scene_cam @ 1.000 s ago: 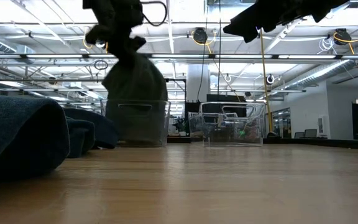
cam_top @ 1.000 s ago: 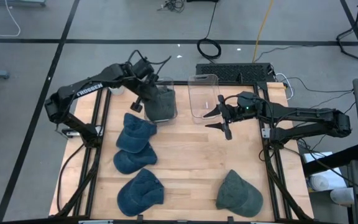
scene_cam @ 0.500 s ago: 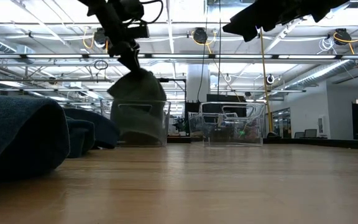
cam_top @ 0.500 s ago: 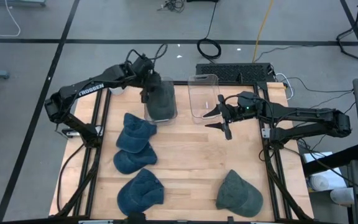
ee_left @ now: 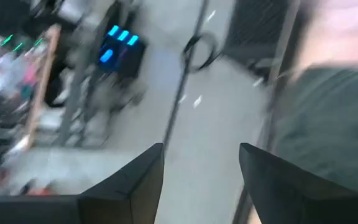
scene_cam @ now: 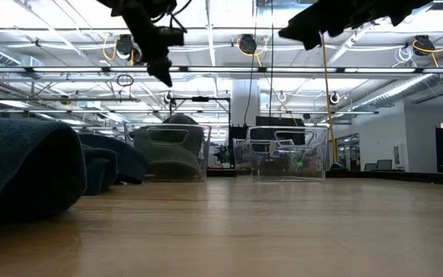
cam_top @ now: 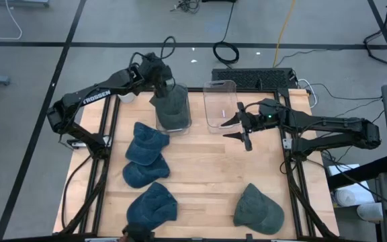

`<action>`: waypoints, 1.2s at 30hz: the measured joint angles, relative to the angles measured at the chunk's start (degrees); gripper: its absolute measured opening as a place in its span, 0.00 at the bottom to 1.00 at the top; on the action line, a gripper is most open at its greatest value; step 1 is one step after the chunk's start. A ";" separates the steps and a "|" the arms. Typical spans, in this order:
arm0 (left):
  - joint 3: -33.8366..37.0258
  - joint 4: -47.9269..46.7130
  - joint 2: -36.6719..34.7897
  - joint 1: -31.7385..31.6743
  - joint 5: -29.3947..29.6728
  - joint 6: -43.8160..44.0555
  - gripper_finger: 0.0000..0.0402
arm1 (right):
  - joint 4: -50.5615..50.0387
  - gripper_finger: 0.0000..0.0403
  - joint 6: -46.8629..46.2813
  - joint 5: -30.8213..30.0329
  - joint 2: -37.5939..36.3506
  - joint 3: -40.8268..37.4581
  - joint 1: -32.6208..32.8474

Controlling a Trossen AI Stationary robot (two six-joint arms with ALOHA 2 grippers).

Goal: Pick & Place hat
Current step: Put the gray cap into the left transparent bin

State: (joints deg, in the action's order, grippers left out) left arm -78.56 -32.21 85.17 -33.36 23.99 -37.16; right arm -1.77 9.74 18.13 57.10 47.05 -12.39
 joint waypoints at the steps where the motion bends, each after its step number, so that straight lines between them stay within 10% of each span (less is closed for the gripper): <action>1: 0.00 -0.15 -0.58 0.09 -3.88 0.39 0.55 | 0.15 0.44 0.00 0.00 -0.97 0.00 -0.01; 10: -0.02 -2.32 -11.71 -4.34 -47.49 14.94 0.53 | -4.94 0.44 -3.77 0.02 -11.21 -0.12 -0.03; 17: 2.11 -4.14 -24.73 -5.59 -64.97 22.05 0.53 | 6.78 0.42 -13.21 10.21 -17.90 -8.84 2.31; 27: 22.16 13.11 -46.95 -3.36 -61.14 34.98 0.53 | 36.06 0.42 -29.29 18.84 -22.34 -27.21 7.91; 36: 25.51 12.22 -54.67 -3.35 -53.99 36.18 0.53 | 45.77 0.42 -32.31 19.30 -22.16 -30.95 21.66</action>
State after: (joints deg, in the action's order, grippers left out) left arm -53.06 -19.98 30.50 -36.71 -30.00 -0.97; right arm 44.00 -22.58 37.43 34.95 16.10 9.27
